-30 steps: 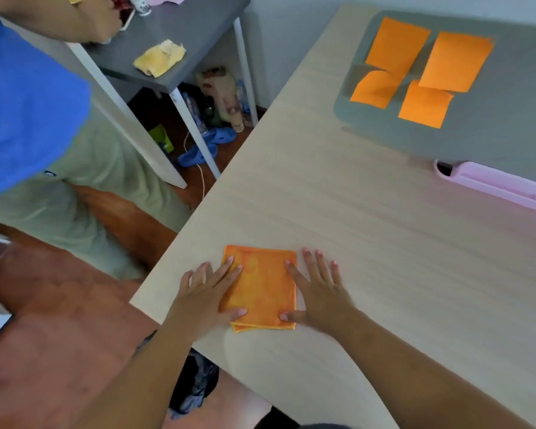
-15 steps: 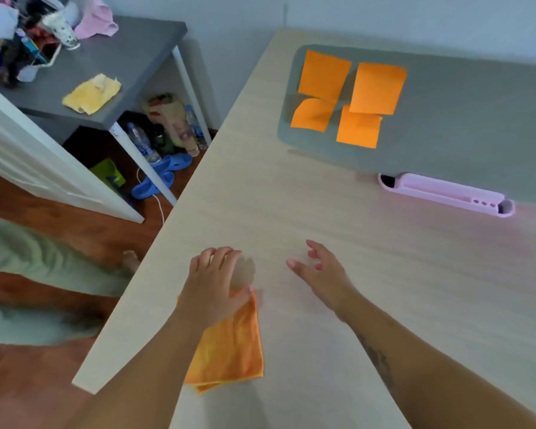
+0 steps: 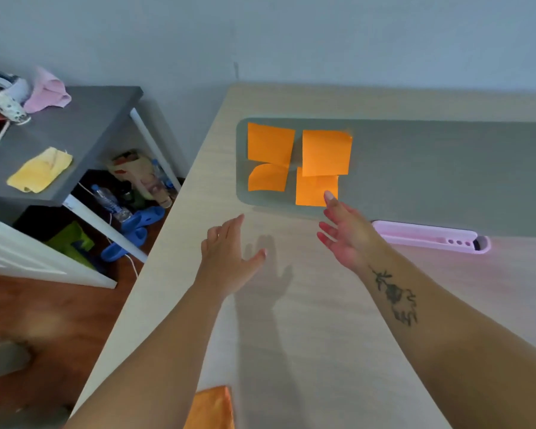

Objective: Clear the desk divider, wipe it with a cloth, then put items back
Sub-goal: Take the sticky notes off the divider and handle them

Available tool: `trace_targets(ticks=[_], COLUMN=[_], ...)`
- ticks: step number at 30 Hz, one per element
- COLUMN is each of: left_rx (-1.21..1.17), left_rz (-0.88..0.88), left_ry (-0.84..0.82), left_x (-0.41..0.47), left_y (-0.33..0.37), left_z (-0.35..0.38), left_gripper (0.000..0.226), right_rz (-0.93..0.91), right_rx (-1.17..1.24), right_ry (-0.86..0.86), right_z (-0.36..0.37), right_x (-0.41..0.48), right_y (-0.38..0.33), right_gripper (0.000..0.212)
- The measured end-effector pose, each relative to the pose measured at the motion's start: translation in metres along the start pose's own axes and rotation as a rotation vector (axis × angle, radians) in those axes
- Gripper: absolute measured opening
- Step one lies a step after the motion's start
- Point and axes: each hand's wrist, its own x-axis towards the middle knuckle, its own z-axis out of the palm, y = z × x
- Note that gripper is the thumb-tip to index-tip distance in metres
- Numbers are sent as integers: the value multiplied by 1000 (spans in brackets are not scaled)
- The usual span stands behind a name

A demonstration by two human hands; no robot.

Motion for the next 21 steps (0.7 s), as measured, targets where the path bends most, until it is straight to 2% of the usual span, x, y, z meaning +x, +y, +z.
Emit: trace_targets(ticks=[1,4,7,11,14,17,21], left_rx=[-44,-201,-286,-429,-461,-631,-825], left_rz=[-20,-77,-118,-150,-169,-219,-383], left_ry=[28,115,192,239,301,265,204], left_x=[12,42,67,86,82,79,71], left_y=[3,13,23,31,35,45,46], left_z=[-3,-15,-25,-33,-24,-15,1], left_gripper=[80,74,68,51,31,18,23], right_rz=[-5,-27,5,88,17,-102,-219], right_rx=[23,20,-135,-183,-165,-98,-41], right_ry=[-1,33,76,-49,-97,-146,-242], right_z=[4,6,-18,-47,-40,-16,7], right_x=[5,12,7,-3,-2,-2,-15], right_y=[-5,0,28,53,30,-13,-55], right_gripper=[59,12,14,6,5,9,8])
